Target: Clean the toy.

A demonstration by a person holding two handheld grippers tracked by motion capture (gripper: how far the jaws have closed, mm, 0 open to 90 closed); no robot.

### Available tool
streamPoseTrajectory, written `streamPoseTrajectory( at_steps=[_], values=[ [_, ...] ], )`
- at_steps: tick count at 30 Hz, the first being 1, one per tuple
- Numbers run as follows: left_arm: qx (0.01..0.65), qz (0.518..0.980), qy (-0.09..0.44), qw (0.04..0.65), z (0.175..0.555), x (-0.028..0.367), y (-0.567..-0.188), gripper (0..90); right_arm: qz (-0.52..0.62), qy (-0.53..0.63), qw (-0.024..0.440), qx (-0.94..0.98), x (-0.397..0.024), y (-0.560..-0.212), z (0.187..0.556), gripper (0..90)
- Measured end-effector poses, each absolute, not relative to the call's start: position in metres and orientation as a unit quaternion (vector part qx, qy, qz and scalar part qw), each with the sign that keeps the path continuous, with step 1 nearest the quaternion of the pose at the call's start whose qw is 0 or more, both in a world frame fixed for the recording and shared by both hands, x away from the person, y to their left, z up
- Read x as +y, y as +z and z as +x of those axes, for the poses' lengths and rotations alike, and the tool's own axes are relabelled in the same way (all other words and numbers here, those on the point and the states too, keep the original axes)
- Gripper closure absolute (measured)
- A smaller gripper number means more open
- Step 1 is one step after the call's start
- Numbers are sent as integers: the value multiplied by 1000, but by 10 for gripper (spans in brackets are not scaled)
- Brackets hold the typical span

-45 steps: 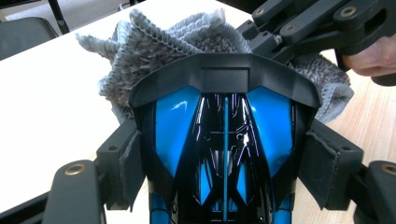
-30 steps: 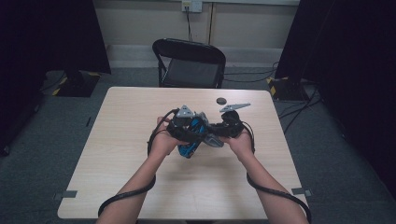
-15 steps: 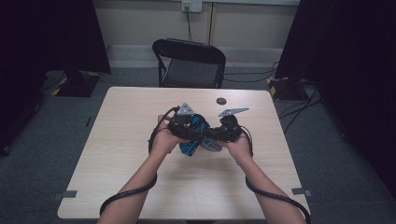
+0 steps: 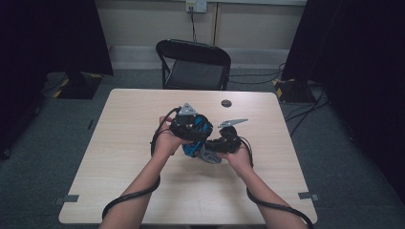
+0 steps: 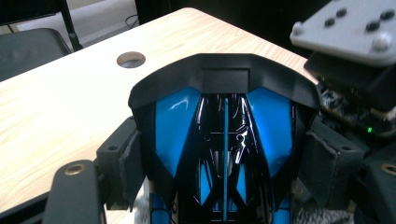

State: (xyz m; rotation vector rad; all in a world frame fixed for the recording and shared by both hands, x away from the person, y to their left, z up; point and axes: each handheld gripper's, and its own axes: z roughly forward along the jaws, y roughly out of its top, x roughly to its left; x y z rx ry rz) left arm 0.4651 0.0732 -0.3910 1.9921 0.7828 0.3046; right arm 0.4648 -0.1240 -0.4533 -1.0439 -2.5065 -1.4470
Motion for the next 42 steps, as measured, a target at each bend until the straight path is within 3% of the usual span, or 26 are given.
streamPoseTrajectory(
  at_steps=[19, 28, 42],
  values=[
    [331, 802, 136, 478, 469, 80, -387, 253, -323, -443, 60, -834, -117, -468, 457, 792],
    [332, 800, 142, 479, 468, 86, -383, 253, -329, -416, 32, -847, -140, -461, 461, 791],
    [327, 811, 135, 466, 462, 90, -393, 253, -380, -439, -27, -814, -195, -420, 485, 790]
  ],
)
